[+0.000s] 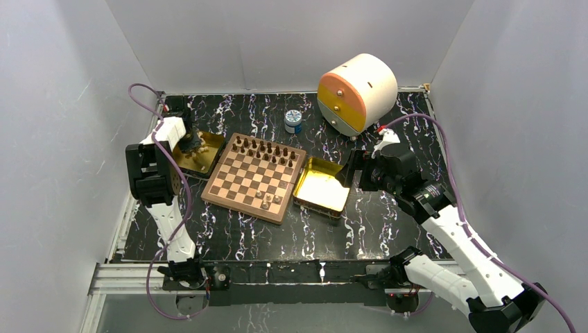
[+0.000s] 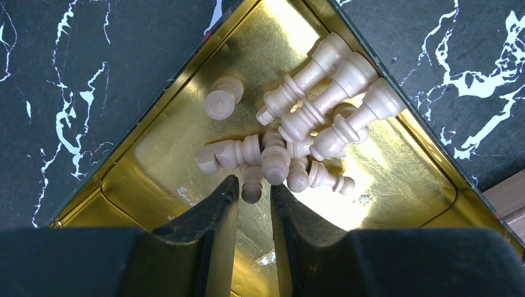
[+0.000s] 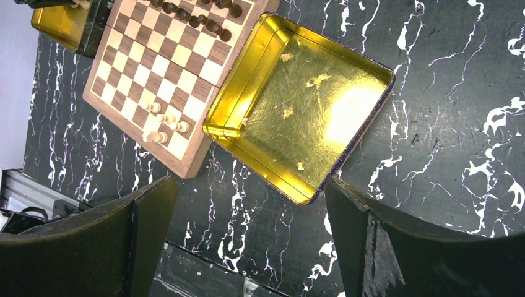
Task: Set up the chess pieces on the board
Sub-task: Pick up the chess piece from the storage box.
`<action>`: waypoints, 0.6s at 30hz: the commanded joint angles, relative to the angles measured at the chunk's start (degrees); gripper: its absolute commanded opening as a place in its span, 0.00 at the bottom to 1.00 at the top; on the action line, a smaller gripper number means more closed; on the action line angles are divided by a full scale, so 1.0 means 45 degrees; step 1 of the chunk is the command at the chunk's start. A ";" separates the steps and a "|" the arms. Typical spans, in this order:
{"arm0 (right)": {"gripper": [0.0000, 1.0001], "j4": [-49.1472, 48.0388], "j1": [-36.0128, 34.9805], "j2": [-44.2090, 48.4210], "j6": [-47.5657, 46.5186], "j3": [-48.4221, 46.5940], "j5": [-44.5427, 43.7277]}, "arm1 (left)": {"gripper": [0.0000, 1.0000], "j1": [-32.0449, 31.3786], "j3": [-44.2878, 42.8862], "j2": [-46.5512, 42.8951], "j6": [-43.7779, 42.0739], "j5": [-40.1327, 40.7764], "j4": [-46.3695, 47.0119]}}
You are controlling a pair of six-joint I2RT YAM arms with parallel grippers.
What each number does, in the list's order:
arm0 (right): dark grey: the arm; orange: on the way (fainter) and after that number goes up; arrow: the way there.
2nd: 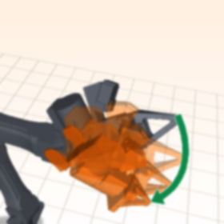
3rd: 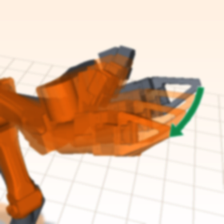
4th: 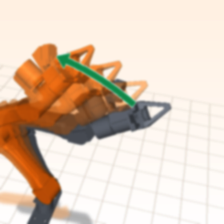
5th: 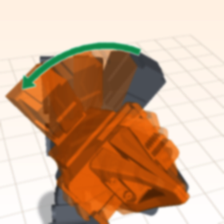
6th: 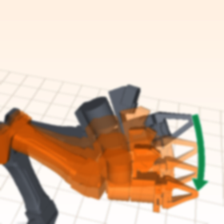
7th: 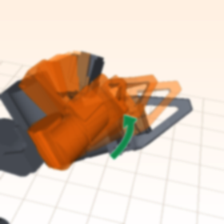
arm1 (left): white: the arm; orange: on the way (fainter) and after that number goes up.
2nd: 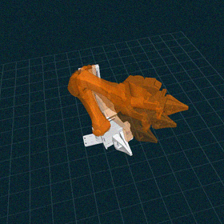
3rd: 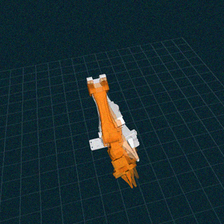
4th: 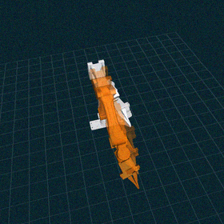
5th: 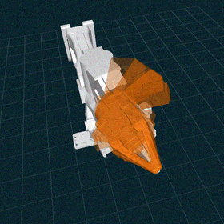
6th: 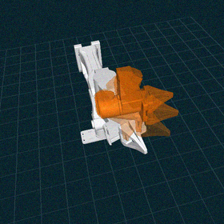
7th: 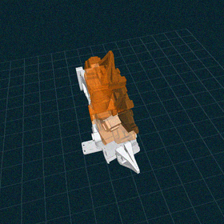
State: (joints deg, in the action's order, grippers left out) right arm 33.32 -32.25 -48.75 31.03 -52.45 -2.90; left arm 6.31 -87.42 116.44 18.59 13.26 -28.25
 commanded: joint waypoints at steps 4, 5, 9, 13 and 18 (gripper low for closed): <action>0.99 -0.0151 0.0043 0.0154 -0.0234 -0.0659 -0.0291 | 0.24 0.0103 -0.0289 -0.0076 -0.0124 0.0257 0.0086; 0.99 -0.0131 0.0051 0.0185 -0.0234 -0.0646 -0.0311 | 0.24 0.0103 -0.0299 -0.0066 -0.0136 0.0243 0.0082; 0.99 -0.0137 0.0038 0.0263 -0.0234 -0.0565 -0.0371 | 0.20 0.0103 -0.0332 -0.0064 -0.0165 0.0135 0.0072; 0.99 -0.0141 0.0049 0.0266 -0.0234 -0.0555 -0.0348 | 0.15 0.0105 -0.0328 -0.0205 -0.0181 0.0140 -0.0065; 0.99 -0.0141 0.0039 0.0349 -0.0196 -0.0496 -0.0330 | 0.10 0.0103 -0.0351 -0.0306 -0.0315 -0.0086 -0.0320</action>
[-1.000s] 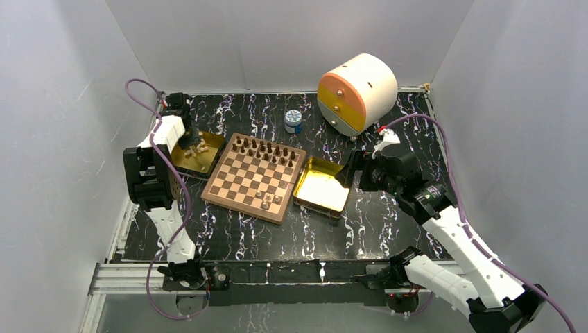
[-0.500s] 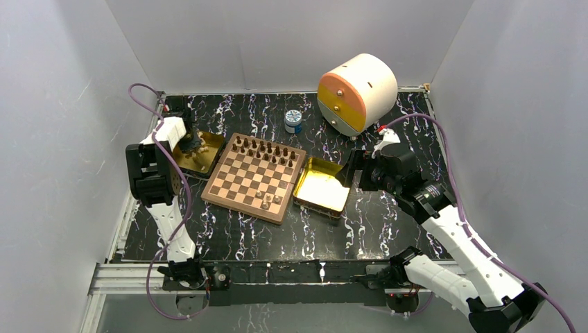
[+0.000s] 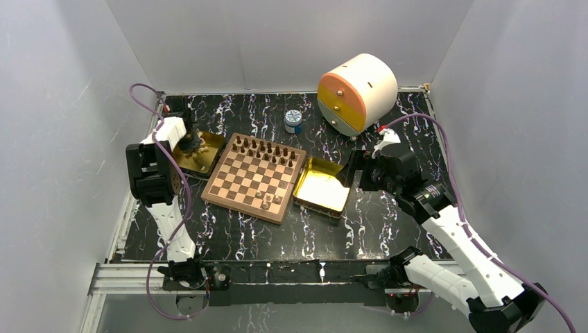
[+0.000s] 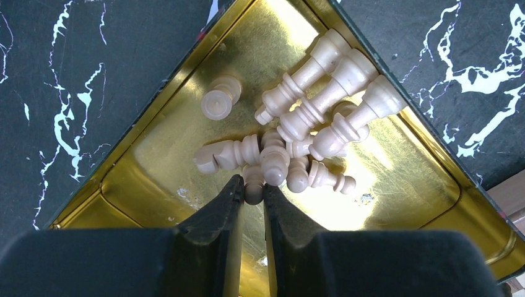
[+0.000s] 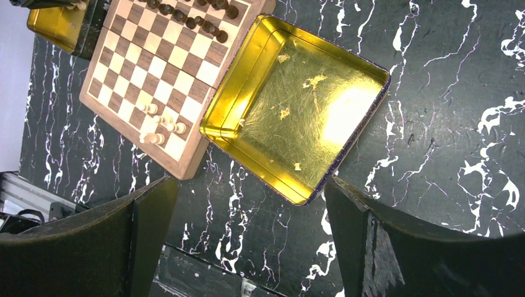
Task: Set up the chess pieces on the board
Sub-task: Pick up the chess piece from the storage box.
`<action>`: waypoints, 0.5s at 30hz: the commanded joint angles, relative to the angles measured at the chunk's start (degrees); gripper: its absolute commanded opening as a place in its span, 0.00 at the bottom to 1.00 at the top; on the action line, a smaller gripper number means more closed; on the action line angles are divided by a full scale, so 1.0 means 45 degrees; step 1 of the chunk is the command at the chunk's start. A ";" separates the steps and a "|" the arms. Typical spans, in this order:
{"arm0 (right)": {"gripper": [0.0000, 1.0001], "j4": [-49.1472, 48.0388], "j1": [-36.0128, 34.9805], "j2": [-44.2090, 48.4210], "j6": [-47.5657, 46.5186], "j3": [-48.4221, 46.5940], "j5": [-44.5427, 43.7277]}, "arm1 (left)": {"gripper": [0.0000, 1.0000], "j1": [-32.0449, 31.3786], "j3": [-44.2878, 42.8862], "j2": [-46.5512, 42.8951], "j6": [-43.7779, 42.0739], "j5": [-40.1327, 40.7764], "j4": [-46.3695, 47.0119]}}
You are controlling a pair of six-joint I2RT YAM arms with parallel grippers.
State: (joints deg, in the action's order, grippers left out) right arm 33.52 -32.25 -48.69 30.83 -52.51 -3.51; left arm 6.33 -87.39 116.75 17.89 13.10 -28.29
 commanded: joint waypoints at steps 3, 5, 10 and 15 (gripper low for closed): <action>0.99 -0.0130 0.0038 0.0491 -0.0080 -0.0424 -0.0198 | 0.09 0.0098 -0.0402 -0.0675 -0.0152 -0.0122 -0.0468; 0.99 -0.0105 0.0043 0.0589 -0.0036 -0.0369 -0.0213 | 0.09 0.0098 -0.0430 -0.0980 -0.0143 -0.0194 -0.0551; 0.99 -0.0046 0.0038 0.0715 0.0030 -0.0362 -0.0242 | 0.09 0.0098 -0.0529 -0.1703 -0.0164 -0.0527 -0.0774; 0.99 -0.0033 0.0042 0.0764 0.0129 -0.0290 -0.0136 | 0.09 0.0054 -0.0797 -0.2321 -0.0281 -0.0786 -0.1393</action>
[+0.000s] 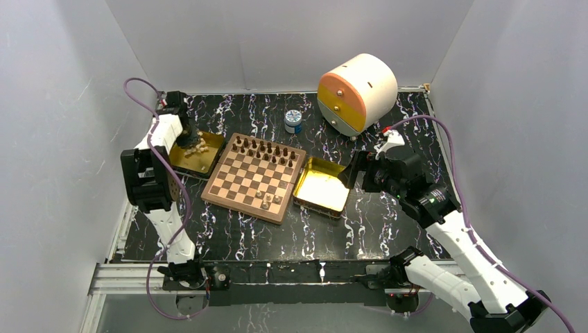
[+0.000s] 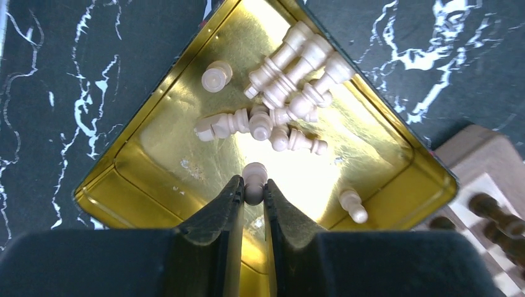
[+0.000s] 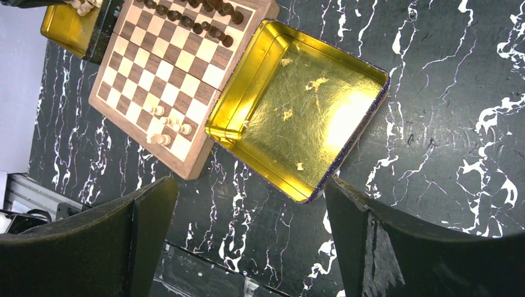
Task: Set up the chess pieces on the board
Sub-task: Pick up the chess piece from the storage box, then place the chess piece on the chessboard.
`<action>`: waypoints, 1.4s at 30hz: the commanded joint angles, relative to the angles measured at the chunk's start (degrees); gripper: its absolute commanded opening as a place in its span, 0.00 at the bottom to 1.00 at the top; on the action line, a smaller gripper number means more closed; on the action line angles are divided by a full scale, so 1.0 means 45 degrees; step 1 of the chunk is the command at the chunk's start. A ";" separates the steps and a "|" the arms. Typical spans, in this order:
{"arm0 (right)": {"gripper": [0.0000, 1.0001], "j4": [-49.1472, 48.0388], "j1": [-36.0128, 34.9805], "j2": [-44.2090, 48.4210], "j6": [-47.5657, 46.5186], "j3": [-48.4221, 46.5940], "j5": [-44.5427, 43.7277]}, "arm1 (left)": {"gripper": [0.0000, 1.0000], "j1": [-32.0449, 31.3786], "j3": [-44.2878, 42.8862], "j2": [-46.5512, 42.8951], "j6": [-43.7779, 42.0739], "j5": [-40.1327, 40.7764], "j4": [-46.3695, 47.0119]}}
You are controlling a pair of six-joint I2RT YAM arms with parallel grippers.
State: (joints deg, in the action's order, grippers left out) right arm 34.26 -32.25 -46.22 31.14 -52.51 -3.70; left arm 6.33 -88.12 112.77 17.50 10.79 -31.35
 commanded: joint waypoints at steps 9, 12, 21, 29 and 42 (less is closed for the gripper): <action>0.99 -0.0169 0.0044 0.0046 0.0113 -0.0416 -0.0082 | 0.09 -0.0970 -0.0280 -0.2623 -0.0342 -0.0380 -0.1532; 0.99 -0.0169 0.0045 0.0013 0.0113 -0.0439 -0.0060 | 0.09 -0.1915 -0.0168 -0.2886 -0.0489 -0.0198 -0.1855; 0.99 -0.0162 0.0047 0.0000 0.0095 -0.0416 -0.0104 | 0.09 -0.3424 0.0859 -0.4410 -0.0759 -0.0392 -0.2413; 0.99 -0.0357 0.0040 -0.0266 0.0093 -0.0437 0.0060 | 0.09 -0.5088 0.2753 -0.5918 -0.0096 -0.0541 -0.2541; 0.99 -0.0621 0.0038 -0.0685 0.0112 -0.0487 0.0353 | 0.09 -0.7061 0.4465 -0.6237 0.0875 -0.0112 -0.1718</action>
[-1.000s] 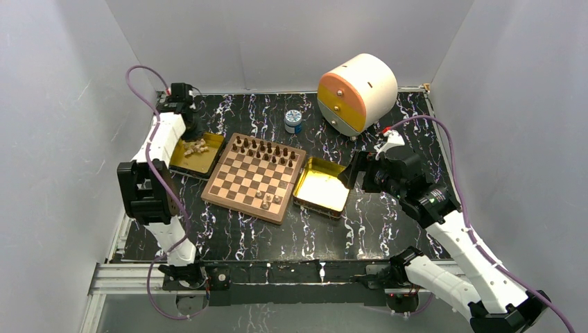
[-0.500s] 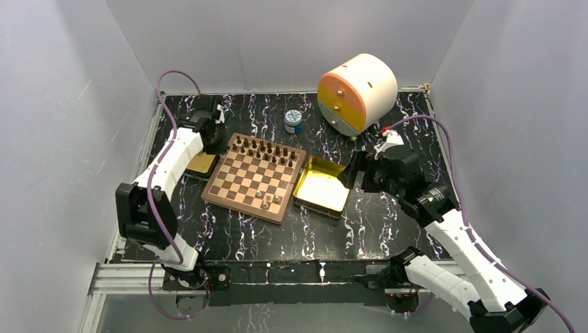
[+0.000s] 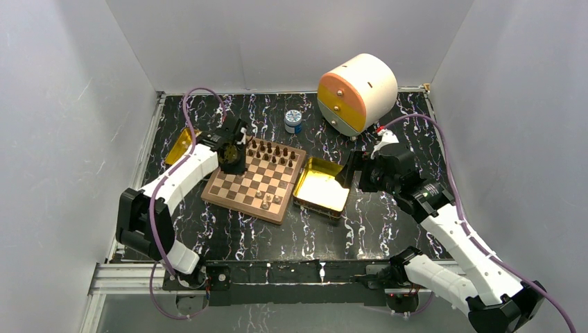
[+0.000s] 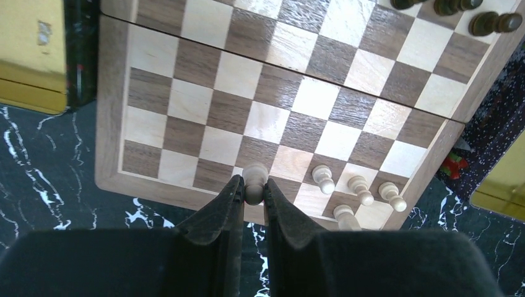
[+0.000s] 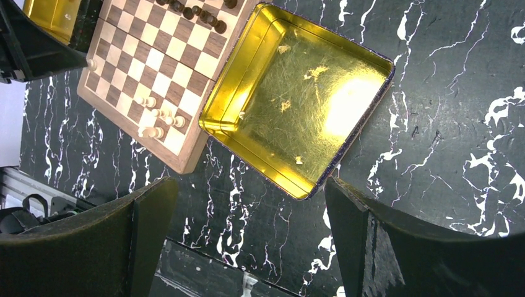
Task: Set up the chess pieces on the board
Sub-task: Place the chess piece on the chessboard.
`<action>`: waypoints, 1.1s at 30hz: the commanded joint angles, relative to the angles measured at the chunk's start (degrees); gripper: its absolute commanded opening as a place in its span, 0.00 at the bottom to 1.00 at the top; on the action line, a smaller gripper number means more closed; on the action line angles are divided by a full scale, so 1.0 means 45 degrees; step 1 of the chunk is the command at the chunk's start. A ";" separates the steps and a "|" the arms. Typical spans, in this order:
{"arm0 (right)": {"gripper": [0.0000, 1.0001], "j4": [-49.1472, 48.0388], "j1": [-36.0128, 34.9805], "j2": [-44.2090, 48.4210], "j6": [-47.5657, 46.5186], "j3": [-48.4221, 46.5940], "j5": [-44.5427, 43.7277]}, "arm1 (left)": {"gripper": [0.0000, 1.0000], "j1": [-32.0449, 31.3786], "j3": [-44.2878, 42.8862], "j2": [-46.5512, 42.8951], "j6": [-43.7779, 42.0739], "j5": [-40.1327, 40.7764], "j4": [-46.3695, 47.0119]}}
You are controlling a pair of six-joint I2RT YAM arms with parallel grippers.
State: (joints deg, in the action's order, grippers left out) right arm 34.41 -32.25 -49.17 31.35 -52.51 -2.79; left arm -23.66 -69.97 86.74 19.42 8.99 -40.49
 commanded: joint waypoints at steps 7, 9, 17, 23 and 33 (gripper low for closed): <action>0.99 -0.0618 0.0043 0.0009 0.0064 -0.0540 0.0136 | 0.09 -0.0882 0.1257 -0.0173 0.0769 0.0229 0.0953; 0.99 -0.0616 0.0038 0.0022 0.0064 -0.0542 0.0137 | 0.09 -0.1030 0.1365 -0.0119 0.0825 0.0274 0.1016; 0.99 -0.0675 0.0039 0.0091 0.0083 -0.0400 0.0173 | 0.09 -0.1635 0.1834 0.0119 0.1177 0.0100 0.1608; 0.99 -0.0641 0.0056 0.0225 0.0083 -0.0325 0.0138 | 0.09 -0.1981 0.1944 0.0376 0.1300 0.0380 0.1701; 0.99 -0.0672 0.0042 0.0274 0.0103 -0.0246 0.0132 | 0.09 -0.2125 0.2017 0.0565 0.1351 0.0452 0.1821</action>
State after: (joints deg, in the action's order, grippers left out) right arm 34.17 -32.25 -48.86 31.48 -52.51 -2.39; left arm -32.80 -61.41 89.78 24.82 9.63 -32.34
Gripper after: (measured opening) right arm 0.984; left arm 0.136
